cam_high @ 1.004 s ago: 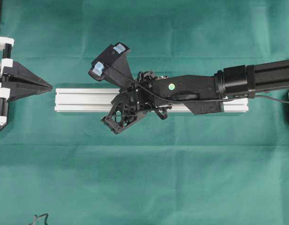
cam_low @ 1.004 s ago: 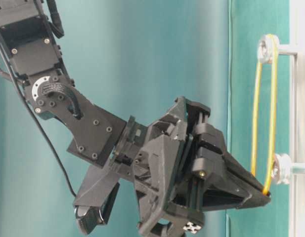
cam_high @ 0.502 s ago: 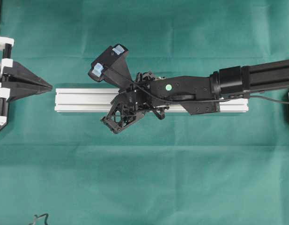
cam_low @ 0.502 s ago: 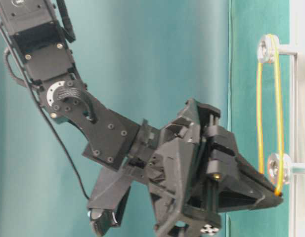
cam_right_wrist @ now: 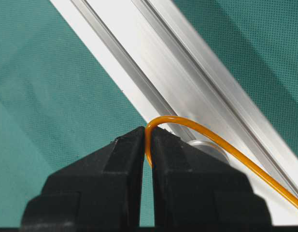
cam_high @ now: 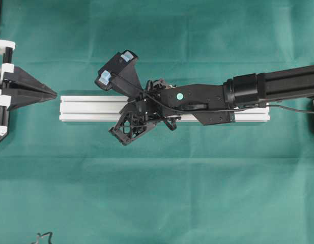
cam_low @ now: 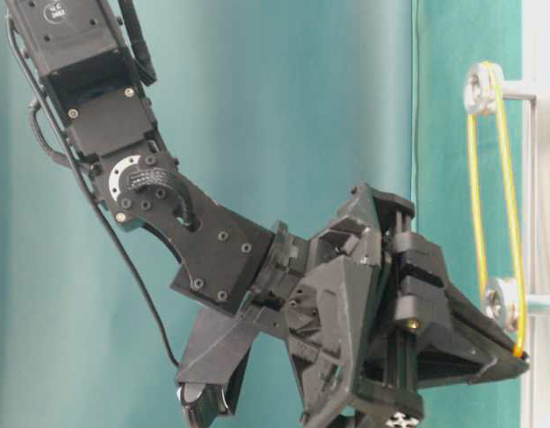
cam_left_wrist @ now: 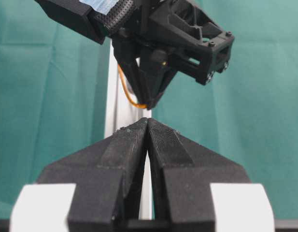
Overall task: Hook the rubber onto the shaft.
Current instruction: 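Lower the stretched band end down around the left post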
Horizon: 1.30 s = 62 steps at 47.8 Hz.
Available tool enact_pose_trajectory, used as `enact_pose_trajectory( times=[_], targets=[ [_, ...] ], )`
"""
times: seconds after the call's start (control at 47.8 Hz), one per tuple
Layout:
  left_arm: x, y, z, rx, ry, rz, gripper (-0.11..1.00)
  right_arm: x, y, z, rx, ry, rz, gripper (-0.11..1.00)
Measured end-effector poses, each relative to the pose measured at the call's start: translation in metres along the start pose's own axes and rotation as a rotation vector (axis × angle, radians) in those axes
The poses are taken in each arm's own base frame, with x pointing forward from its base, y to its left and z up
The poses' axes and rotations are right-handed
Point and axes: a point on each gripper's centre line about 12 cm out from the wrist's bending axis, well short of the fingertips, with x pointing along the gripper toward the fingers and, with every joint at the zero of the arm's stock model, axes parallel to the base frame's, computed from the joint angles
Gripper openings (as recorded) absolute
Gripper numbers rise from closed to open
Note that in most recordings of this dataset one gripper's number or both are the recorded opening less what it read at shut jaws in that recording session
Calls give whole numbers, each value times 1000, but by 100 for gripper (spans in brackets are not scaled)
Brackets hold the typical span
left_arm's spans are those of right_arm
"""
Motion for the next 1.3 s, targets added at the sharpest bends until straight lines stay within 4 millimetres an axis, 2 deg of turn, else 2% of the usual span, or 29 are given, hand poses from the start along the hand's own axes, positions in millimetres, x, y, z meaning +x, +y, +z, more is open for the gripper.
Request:
enact_pose_trajectory(
  times=[0.627, 1.004, 1.297],
  targets=[
    [0, 0, 0, 1, 2, -1, 0, 0, 0, -1, -1, 5, -6, 7],
    [0, -1, 0, 0, 2, -3, 0, 0, 0, -19, -27, 36, -27, 7],
    [0, -1, 0, 1, 3, -3, 0, -12, -6, -27, -33, 45, -31, 7]
  ],
)
